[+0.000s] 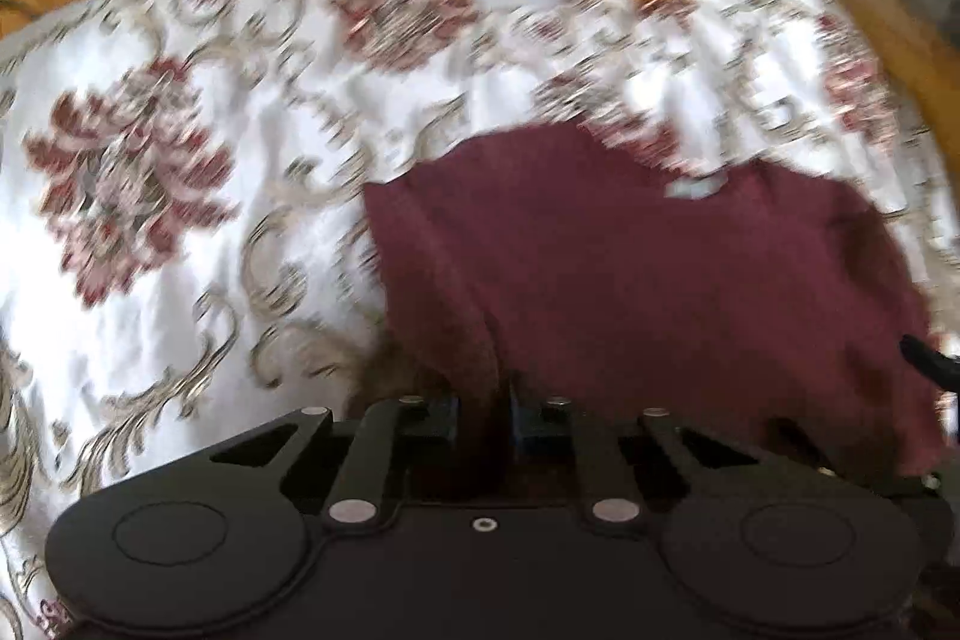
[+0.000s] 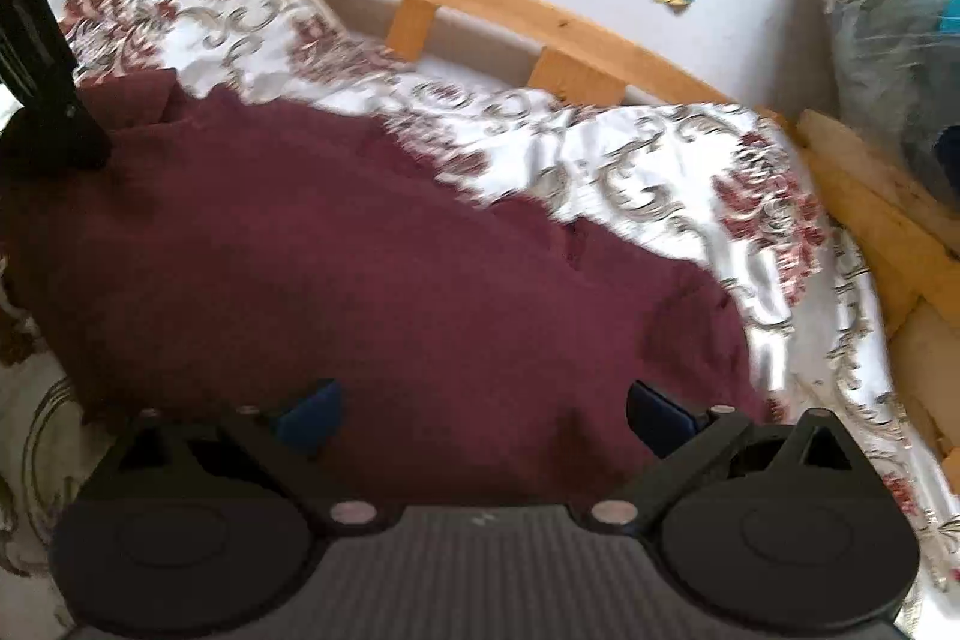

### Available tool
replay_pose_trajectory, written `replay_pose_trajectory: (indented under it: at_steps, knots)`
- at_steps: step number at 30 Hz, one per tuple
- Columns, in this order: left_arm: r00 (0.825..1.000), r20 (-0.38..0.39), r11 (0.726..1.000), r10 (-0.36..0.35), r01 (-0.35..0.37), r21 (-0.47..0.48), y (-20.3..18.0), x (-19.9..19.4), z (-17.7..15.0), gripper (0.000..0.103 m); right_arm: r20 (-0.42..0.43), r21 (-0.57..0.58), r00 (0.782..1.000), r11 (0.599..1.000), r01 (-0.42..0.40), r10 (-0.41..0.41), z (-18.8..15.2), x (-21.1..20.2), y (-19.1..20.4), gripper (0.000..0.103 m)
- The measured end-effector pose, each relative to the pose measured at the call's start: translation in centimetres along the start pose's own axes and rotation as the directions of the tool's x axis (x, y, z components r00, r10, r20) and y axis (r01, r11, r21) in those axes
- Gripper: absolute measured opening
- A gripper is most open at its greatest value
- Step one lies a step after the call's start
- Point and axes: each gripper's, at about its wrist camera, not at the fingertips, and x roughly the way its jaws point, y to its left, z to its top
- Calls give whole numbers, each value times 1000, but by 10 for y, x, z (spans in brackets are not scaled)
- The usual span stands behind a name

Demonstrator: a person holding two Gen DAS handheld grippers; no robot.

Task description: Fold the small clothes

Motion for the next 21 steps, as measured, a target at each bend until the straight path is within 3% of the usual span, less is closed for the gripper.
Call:
replay_pose_trajectory:
  at_steps: [5,8,13,17,20,21]
  knots:
    - [993,44,989,-109,104,105,-48,-23,22,15,24,58,992,991,123,-124,4,-4,-38,103]
    - [981,40,959,-190,176,223,-92,-25,28,11,-4,121,979,971,204,-205,1,-7,-68,103]
    - [960,-53,890,-276,276,363,-147,8,-2,9,-92,199,961,941,274,-260,-15,-5,-107,103]
    - [958,-91,892,-273,288,350,-157,31,-23,10,-134,230,948,921,313,-288,-23,1,-124,103]
    - [961,-48,891,-273,272,365,-157,26,-30,23,-142,250,945,913,322,-295,-25,1,-130,103]
    - [957,-35,888,-287,279,364,-156,21,-32,37,-144,259,947,912,318,-289,-25,2,-131,103]
